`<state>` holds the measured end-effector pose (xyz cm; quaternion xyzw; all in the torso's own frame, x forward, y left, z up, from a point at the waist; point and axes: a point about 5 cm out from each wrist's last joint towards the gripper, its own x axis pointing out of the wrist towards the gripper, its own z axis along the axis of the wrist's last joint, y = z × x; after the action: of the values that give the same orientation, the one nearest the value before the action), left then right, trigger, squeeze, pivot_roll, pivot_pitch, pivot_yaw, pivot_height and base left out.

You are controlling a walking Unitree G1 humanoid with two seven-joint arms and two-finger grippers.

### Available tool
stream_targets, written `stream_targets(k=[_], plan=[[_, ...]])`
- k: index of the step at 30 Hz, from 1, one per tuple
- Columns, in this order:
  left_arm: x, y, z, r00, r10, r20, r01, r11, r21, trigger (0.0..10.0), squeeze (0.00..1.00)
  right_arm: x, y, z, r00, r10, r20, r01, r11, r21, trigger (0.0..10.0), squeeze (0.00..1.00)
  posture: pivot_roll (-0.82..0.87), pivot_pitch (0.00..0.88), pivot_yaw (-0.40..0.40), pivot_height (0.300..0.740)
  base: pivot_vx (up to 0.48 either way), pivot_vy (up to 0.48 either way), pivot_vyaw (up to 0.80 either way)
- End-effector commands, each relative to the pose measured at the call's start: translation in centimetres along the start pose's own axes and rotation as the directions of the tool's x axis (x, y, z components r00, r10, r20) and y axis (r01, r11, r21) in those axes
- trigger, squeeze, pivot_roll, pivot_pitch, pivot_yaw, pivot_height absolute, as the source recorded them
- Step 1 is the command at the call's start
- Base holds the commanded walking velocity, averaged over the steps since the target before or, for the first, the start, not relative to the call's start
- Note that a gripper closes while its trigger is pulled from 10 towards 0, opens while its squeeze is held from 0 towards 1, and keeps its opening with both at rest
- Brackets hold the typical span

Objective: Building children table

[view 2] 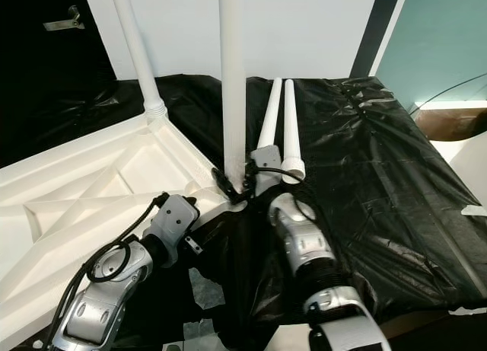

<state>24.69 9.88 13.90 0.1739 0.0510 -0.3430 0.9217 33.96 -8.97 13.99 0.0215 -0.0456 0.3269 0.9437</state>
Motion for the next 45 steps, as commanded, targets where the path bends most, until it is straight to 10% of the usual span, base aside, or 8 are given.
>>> stream_targets(k=[1,15,16,17,18,27,45], plan=[[0.0,0.2,0.1,0.999,0.046,0.001,-0.046,0.999,0.012,10.0,0.0,0.3,-0.2,0.2,0.998,0.058,-0.007,-0.058,0.998,-0.024,10.0,0.0,0.13,0.0,-0.023,0.74,0.0,0.0,0.0],[-0.5,0.8,0.1,0.998,0.066,-0.006,-0.066,0.998,0.019,10.0,0.0,2.3,-0.4,0.5,0.946,0.283,-0.155,-0.305,0.943,-0.137,10.0,0.0,0.15,0.0,-0.002,0.74,0.0,0.0,0.0],[-0.5,0.9,0.2,0.998,0.068,-0.005,-0.068,0.997,0.02,10.0,0.0,2.3,-0.6,0.4,0.944,0.287,-0.166,-0.308,0.944,-0.122,4.1,0.0,0.15,0.0,-0.005,0.74,0.0,0.0,0.0],[-0.5,0.9,0.2,0.998,0.068,-0.005,-0.068,0.997,0.02,10.0,0.0,2.3,-0.6,0.4,0.944,0.287,-0.166,-0.308,0.944,-0.122,4.1,0.0,0.15,0.0,-0.005,0.74,0.0,0.0,0.0],[-0.5,0.9,0.2,0.997,0.071,-0.003,-0.071,0.997,0.024,10.0,0.0,2.3,-0.8,0.3,0.944,0.281,-0.176,-0.303,0.946,-0.118,0.0,0.0,0.17,0.0,-0.011,0.74,0.0,0.0,0.0],[-0.9,1.4,0.3,0.992,0.13,0.0,-0.13,0.991,0.013,10.0,0.0,1.8,-1.3,-0.4,0.94,0.284,-0.187,-0.304,0.949,-0.087,0.0,0.0,0.18,0.0,-0.028,0.74,0.0,0.0,0.0],[-1.3,4.7,-0.2,0.972,0.234,-0.032,-0.232,0.971,0.053,10.0,0.0,2.6,0.1,-1.5,0.987,-0.079,-0.139,0.073,0.996,-0.05,0.0,0.0,0.15,0.0,-0.026,0.74,0.0,0.0,0.0]])
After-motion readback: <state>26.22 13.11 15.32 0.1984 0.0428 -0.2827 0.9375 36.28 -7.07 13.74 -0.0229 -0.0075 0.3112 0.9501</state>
